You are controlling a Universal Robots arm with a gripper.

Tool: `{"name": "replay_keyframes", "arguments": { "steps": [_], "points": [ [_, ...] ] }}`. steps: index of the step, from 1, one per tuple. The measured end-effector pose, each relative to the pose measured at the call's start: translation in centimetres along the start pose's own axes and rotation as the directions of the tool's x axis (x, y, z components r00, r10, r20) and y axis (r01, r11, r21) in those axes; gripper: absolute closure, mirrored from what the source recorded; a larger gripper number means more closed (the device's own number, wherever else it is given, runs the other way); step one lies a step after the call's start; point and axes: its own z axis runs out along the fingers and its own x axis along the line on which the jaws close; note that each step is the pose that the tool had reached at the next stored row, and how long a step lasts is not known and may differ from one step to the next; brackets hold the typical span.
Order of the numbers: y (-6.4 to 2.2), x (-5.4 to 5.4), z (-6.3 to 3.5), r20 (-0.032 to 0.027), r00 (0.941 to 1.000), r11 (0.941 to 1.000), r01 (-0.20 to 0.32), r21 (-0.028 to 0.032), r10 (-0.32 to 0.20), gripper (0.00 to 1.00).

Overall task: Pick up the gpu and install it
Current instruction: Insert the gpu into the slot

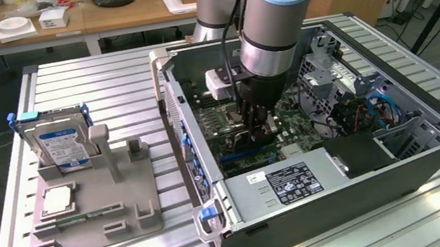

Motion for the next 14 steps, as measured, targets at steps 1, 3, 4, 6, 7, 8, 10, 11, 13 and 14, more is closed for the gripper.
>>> {"name": "replay_keyframes", "arguments": {
  "steps": [1,3,4,6,7,8,10,11,13,14],
  "points": [
    [0.0,-0.01,0.01,0.0001,1.0,1.0,0.0,0.0,0.0,0.74],
    [0.0,-0.01,0.02,-0.0001,1.0,1.0,0.0,0.0,0.0,0.74],
    [0.0,-0.02,0.03,0.0001,1.0,1.0,0.0,0.0,0.0,0.74],
    [0.0,-0.02,0.04,0.0,1.0,1.0,0.0,0.0,0.0,0.74],
    [0.0,-0.02,0.05,-0.0001,1.0,1.0,0.002,-0.0001,-0.002,0.74],
    [0.0,-0.03,0.05,0.0,1.0,1.0,0.003,0.0,-0.003,0.74],
    [0.0,-0.03,0.06,0.0,1.0,1.0,0.005,0.0002,-0.005,0.74],
    [0.0,-0.03,0.07,0.0,1.0,1.0,0.006,0.0005,-0.006,0.74],
    [0.0,-0.05,0.07,0.0001,1.0,1.0,0.008,0.0008,-0.008,0.74],
    [0.0,-0.05,0.07,0.0001,1.0,1.0,0.008,0.0008,-0.008,0.74]
  ]
}}
